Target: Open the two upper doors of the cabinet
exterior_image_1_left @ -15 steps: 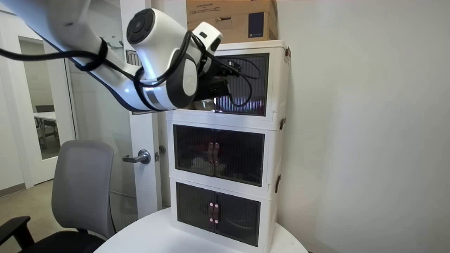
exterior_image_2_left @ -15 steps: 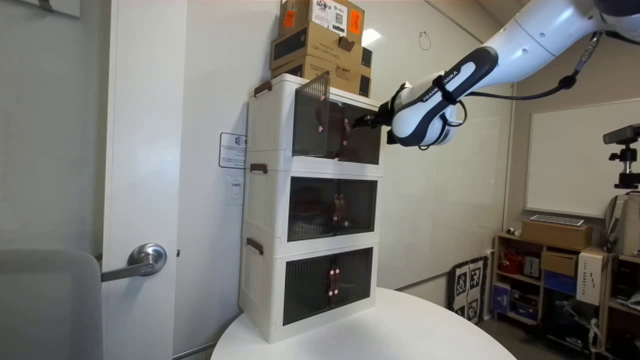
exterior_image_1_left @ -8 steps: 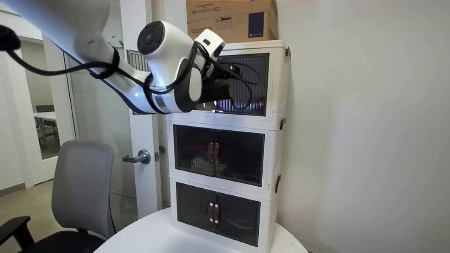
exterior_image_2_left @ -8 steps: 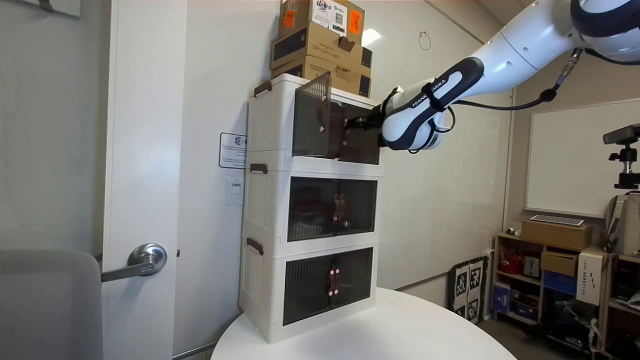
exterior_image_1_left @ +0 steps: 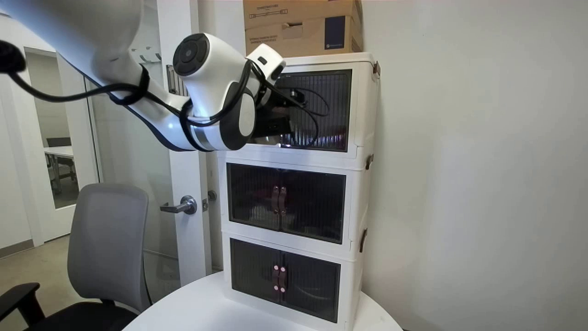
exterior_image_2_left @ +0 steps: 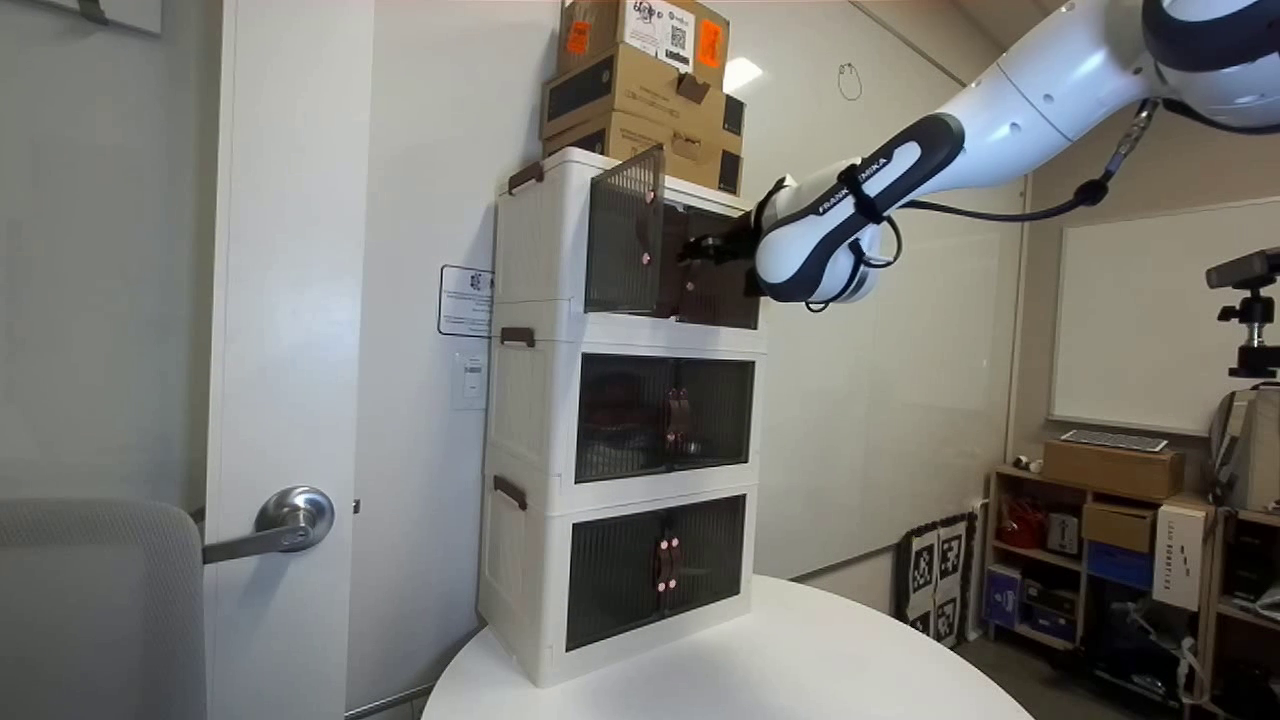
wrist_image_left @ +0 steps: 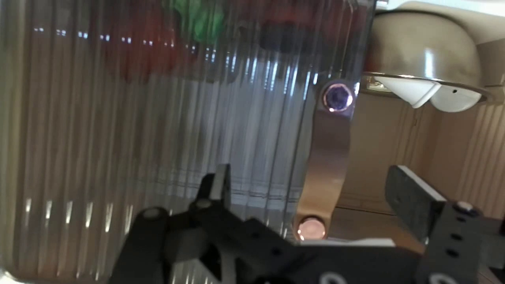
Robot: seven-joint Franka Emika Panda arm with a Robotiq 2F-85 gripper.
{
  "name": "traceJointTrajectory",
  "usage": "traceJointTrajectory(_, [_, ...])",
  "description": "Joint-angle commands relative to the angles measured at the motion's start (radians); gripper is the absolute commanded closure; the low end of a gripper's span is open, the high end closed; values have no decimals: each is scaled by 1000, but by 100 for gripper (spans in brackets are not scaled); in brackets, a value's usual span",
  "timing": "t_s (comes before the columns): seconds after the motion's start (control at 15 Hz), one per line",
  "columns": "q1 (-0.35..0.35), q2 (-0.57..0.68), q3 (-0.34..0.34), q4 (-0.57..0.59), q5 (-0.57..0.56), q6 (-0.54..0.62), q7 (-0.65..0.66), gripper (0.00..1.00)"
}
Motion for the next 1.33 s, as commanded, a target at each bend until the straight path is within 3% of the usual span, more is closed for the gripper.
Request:
traceJointTrajectory(0.0, [-17, -6, 30, -20, -29, 8, 8, 34])
traceJointTrajectory(0.4, [-35, -15, 65, -49, -40, 13, 15, 79])
traceJointTrajectory(0.53, [-48, -18, 74, -54, -42, 18, 15, 90])
traceJointTrajectory(1.27, [-86, -116, 97, -176, -17, 57, 14, 90])
